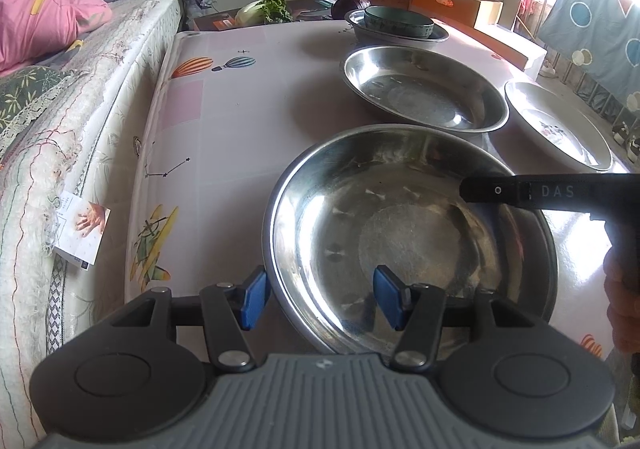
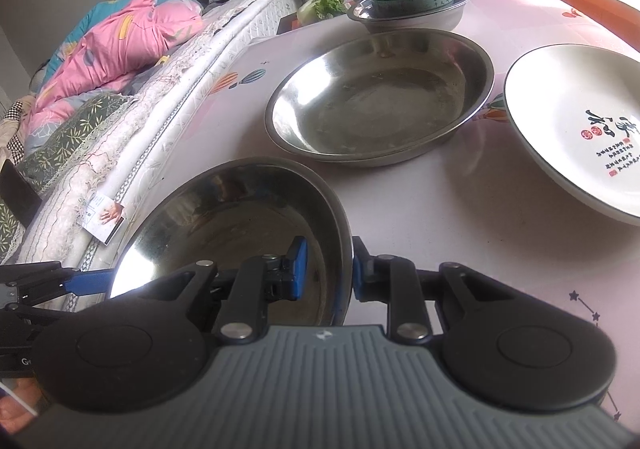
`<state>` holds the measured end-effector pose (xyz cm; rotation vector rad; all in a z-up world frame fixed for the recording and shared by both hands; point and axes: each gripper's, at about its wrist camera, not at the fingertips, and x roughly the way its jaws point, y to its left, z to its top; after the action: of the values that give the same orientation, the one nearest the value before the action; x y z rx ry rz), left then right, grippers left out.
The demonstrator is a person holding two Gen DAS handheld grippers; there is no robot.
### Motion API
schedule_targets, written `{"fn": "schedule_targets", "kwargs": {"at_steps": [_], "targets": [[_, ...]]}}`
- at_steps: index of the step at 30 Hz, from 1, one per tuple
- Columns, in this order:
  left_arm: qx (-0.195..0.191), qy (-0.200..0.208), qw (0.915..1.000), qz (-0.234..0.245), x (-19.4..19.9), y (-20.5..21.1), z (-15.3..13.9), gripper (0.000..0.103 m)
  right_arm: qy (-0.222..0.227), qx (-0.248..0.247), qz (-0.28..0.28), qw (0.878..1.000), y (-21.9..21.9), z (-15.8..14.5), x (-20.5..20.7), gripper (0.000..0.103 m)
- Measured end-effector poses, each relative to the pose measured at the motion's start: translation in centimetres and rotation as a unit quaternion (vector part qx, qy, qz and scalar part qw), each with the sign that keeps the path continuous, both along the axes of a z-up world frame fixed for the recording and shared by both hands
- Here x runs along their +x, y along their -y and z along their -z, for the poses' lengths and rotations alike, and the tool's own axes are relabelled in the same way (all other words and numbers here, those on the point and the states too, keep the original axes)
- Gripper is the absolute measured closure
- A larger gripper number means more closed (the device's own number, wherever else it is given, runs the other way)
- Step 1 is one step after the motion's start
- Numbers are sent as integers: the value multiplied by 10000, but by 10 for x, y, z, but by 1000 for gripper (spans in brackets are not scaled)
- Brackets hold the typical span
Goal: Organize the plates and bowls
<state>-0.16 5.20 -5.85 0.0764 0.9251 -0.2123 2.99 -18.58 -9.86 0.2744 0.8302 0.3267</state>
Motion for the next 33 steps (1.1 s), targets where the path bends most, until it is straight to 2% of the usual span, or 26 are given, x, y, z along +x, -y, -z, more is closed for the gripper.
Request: {"fn": "schedule_targets", "kwargs": {"at_steps": [12, 33], "targets": [[154, -17, 9999, -24, 8, 4, 6, 46, 28, -7, 84, 10000, 5, 0, -13, 81], [361, -61, 9993, -43, 18, 13, 12, 43, 280, -453, -12, 9986, -7, 1, -23, 85]]}}
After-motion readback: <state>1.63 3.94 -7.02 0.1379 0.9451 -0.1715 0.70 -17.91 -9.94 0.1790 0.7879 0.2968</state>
